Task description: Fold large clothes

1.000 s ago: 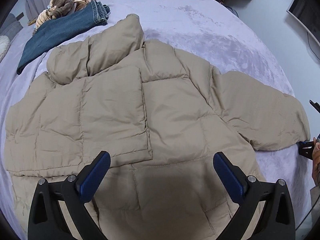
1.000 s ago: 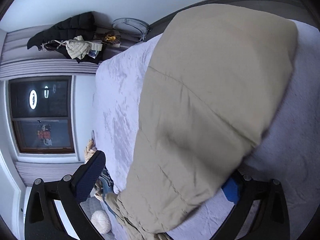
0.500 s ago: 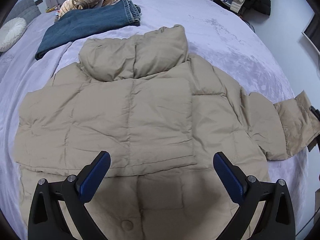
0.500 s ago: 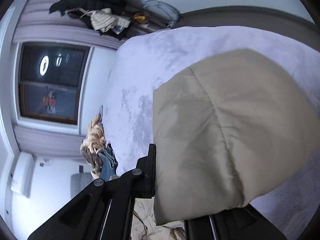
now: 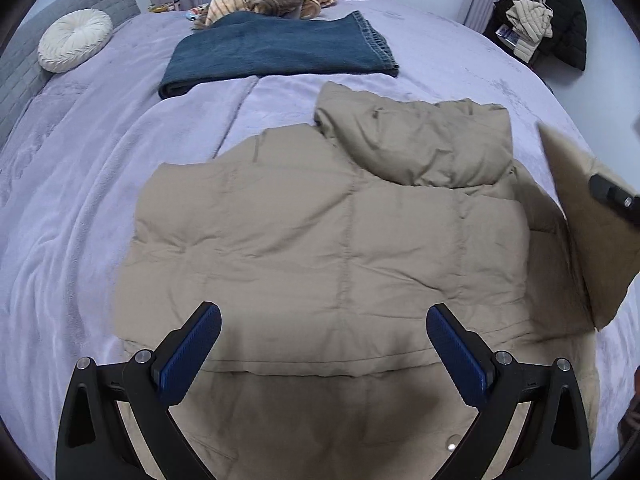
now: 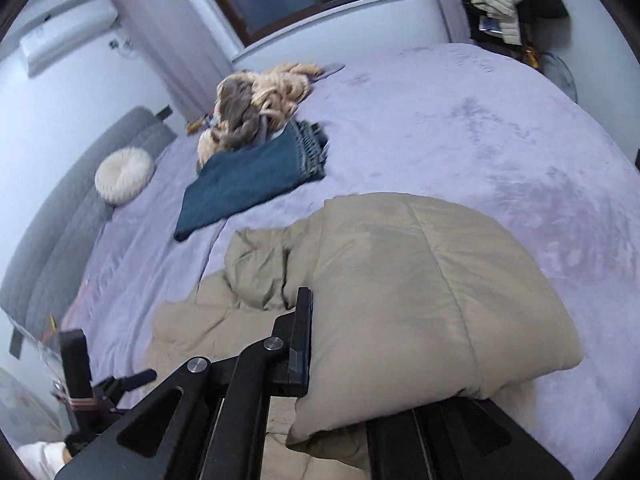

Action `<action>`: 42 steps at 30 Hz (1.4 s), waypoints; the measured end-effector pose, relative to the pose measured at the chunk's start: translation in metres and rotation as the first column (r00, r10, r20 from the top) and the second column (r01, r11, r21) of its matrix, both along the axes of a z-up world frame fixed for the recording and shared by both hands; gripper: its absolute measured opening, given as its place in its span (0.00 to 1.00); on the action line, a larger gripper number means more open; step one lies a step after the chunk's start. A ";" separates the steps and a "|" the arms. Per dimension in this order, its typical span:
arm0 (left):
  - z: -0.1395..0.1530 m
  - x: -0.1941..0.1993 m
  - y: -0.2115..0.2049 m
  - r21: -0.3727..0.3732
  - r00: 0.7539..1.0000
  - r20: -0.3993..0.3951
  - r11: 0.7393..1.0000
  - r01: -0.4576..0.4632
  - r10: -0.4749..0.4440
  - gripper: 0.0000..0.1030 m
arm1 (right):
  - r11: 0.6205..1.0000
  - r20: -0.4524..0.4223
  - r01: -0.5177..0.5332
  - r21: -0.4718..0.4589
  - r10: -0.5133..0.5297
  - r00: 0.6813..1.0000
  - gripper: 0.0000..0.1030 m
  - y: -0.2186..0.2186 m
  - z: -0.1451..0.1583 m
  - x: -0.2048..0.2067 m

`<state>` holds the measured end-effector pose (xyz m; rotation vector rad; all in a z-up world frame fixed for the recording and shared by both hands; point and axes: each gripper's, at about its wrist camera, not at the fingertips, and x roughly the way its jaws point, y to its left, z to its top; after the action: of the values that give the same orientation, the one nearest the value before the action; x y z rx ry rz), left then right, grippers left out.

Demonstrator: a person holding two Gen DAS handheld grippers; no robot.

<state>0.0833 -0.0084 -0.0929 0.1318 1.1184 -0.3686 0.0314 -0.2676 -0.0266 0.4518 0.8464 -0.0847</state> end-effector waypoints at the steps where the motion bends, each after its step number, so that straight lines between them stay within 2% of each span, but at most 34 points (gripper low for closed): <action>1: -0.002 0.003 0.006 0.003 1.000 0.004 1.000 -0.006 0.006 1.00 | 0.999 -0.034 -0.020 -0.026 0.019 0.999 0.05 0.016 -0.010 0.008; 4: -0.009 0.010 0.022 0.002 1.000 0.001 1.000 -0.020 0.020 1.00 | 0.996 -0.128 -0.054 -0.071 0.045 0.991 0.05 0.051 -0.051 0.006; 7: -0.017 0.015 0.030 -0.008 0.999 -0.014 0.999 -0.031 0.031 1.00 | 0.996 -0.193 -0.055 -0.076 0.039 0.981 0.05 0.061 -0.083 0.000; 12: -0.024 0.017 0.026 -0.030 0.999 -0.029 0.999 -0.016 0.015 1.00 | 0.994 -0.254 -0.050 -0.098 0.023 0.967 0.09 0.061 -0.102 -0.006; 14: -0.025 0.018 0.021 -0.041 1.000 -0.031 0.999 -0.003 0.001 1.00 | 0.997 -0.266 -0.041 -0.060 0.024 0.964 0.19 0.057 -0.098 -0.009; 15: -0.024 0.018 0.018 -0.048 0.999 -0.032 0.999 0.002 -0.003 1.00 | 0.999 -0.264 -0.031 -0.031 0.021 0.964 0.33 0.054 -0.092 -0.012; 16: -0.023 0.020 0.016 -0.057 0.999 -0.032 0.998 0.005 -0.007 1.00 | 1.000 -0.251 -0.018 0.000 0.018 0.968 0.55 0.050 -0.087 -0.018; 18: -0.021 0.022 0.013 -0.078 0.999 -0.037 0.997 0.008 -0.011 1.00 | 0.998 -0.198 0.030 0.062 -0.017 0.980 0.71 0.039 -0.073 -0.036; 21: -0.021 0.030 0.011 -0.123 0.999 -0.052 0.992 0.007 -0.013 1.00 | 0.976 -0.164 0.164 0.147 -0.139 0.977 0.71 0.009 -0.062 -0.064; 23: -0.022 0.034 0.013 -0.156 0.998 -0.068 0.988 0.006 -0.017 1.00 | 0.930 -0.161 0.277 0.242 -0.243 0.957 0.71 -0.018 -0.067 -0.078; 25: -0.022 0.037 0.015 -0.190 0.996 -0.083 0.982 0.006 -0.022 1.00 | 0.867 -0.179 0.368 0.337 -0.324 0.929 0.70 -0.042 -0.076 -0.084; 26: -0.022 0.038 0.017 -0.210 0.996 -0.089 0.978 0.007 -0.026 1.00 | 0.846 -0.181 0.386 0.367 -0.342 0.922 0.64 -0.049 -0.079 -0.082; 27: -0.022 0.039 0.019 -0.233 0.995 -0.097 0.972 0.008 -0.032 1.00 | 0.841 -0.181 0.387 0.379 -0.342 0.922 0.39 -0.052 -0.079 -0.078; 28: -0.022 0.040 0.023 -0.257 0.994 -0.107 0.966 0.008 -0.036 1.00 | 0.854 -0.176 0.373 0.362 -0.331 0.927 0.20 -0.050 -0.076 -0.071; 30: -0.022 0.042 0.032 -0.322 0.990 -0.134 0.947 0.002 -0.048 1.00 | 0.904 -0.136 0.310 0.296 -0.282 0.950 0.16 -0.034 -0.062 -0.053; 33: -0.025 0.051 0.050 -0.431 0.975 -0.215 0.902 -0.037 -0.063 1.00 | 0.981 -0.084 0.112 0.156 -0.099 0.991 0.15 0.021 -0.039 -0.019; 35: -0.026 0.055 0.062 -0.504 0.963 -0.261 0.861 -0.073 -0.071 1.00 | 0.997 -0.089 -0.013 0.070 0.019 0.996 0.15 0.063 -0.033 -0.003; 37: -0.027 0.059 0.069 -0.570 0.950 -0.295 0.817 -0.090 -0.101 1.00 | 0.992 -0.122 -0.129 -0.001 0.128 0.984 0.17 0.106 -0.038 0.010; 38: -0.027 0.060 0.070 -0.598 0.944 -0.308 0.796 -0.098 -0.115 1.00 | 0.985 -0.152 -0.173 -0.015 0.169 0.974 0.20 0.123 -0.044 0.015; 40: -0.030 0.062 0.070 -0.647 0.930 -0.336 0.754 -0.110 -0.152 1.00 | 0.973 -0.210 -0.230 0.012 0.227 0.951 0.48 0.144 -0.060 0.023; 42: -0.032 0.062 0.066 -0.675 0.918 -0.354 0.729 -0.116 -0.181 1.00 | 0.969 -0.239 -0.238 0.073 0.248 0.939 0.60 0.150 -0.071 0.022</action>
<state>0.1457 0.0572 -0.1250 -0.6197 1.3114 -0.8557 0.0534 -0.1174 -0.0971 0.3781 1.1451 0.1087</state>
